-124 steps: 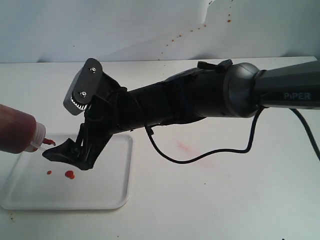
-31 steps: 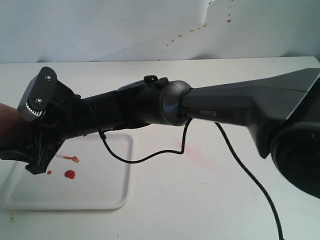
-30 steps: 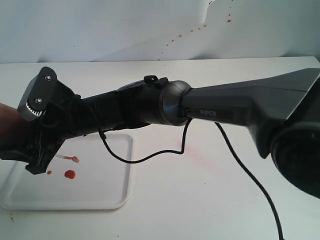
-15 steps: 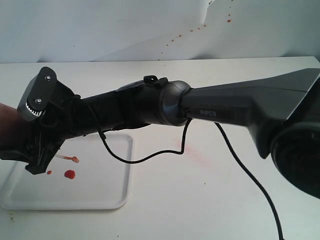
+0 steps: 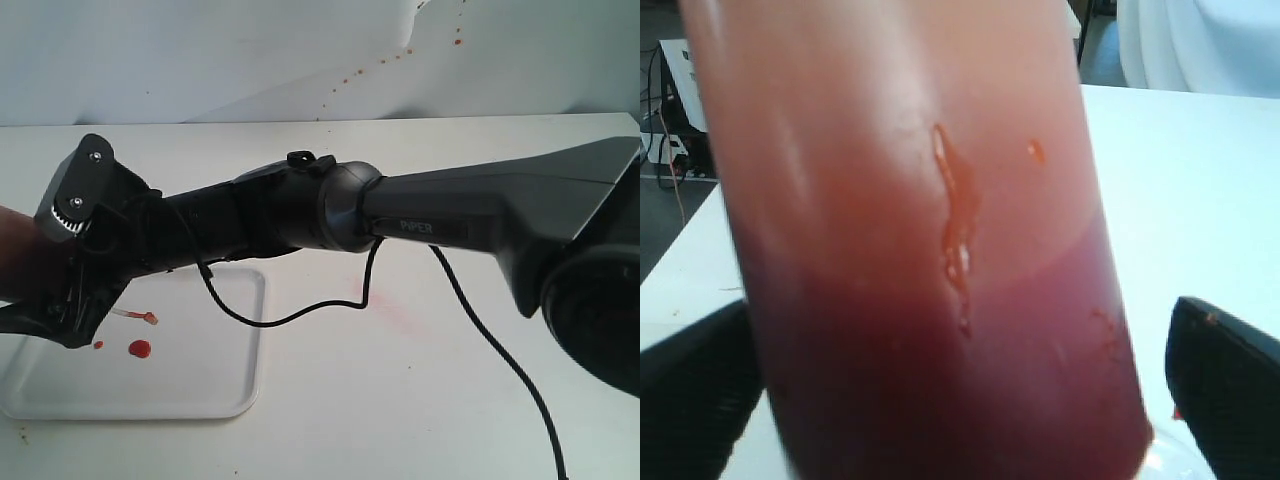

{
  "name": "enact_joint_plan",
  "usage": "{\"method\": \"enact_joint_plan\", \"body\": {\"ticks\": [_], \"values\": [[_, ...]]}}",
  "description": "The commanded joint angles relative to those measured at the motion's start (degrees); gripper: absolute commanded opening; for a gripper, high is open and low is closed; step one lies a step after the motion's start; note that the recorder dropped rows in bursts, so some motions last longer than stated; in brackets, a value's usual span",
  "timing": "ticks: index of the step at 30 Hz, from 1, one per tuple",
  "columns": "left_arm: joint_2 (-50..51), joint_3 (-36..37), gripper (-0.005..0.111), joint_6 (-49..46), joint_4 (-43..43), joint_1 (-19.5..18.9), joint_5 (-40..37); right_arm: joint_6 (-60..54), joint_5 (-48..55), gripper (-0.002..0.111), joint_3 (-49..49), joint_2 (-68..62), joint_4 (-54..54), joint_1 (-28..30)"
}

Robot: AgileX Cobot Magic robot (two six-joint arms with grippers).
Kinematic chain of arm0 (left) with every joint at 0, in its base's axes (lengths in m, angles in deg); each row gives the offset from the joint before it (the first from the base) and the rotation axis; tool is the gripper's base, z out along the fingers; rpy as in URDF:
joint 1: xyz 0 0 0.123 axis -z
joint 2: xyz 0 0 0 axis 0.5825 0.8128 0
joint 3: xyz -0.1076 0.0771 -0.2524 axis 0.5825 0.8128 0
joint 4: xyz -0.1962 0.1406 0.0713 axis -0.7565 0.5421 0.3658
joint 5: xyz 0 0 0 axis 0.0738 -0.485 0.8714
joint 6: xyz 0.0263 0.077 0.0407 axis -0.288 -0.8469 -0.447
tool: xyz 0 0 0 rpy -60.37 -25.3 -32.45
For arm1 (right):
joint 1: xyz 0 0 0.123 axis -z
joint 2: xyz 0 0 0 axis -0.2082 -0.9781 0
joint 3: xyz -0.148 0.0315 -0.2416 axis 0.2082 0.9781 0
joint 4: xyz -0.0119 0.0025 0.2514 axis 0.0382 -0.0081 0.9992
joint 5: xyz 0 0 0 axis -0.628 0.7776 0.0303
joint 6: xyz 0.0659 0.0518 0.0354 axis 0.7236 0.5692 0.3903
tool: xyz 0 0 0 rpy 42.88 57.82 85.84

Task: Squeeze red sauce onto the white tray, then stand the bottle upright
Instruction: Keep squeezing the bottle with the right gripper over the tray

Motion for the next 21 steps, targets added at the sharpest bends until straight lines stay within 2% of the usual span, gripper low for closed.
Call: {"method": "enact_joint_plan", "body": {"ticks": [1,21], "values": [[-0.7,-0.1,0.000,0.9,1.3,0.2,0.6,-0.4,2.2,0.105,-0.3,0.4,0.2,0.0],[-0.7,-0.1,0.000,-1.9,-0.1,0.2,0.1,-0.6,4.2,0.105,-0.3,2.3,0.2,-0.1]]}}
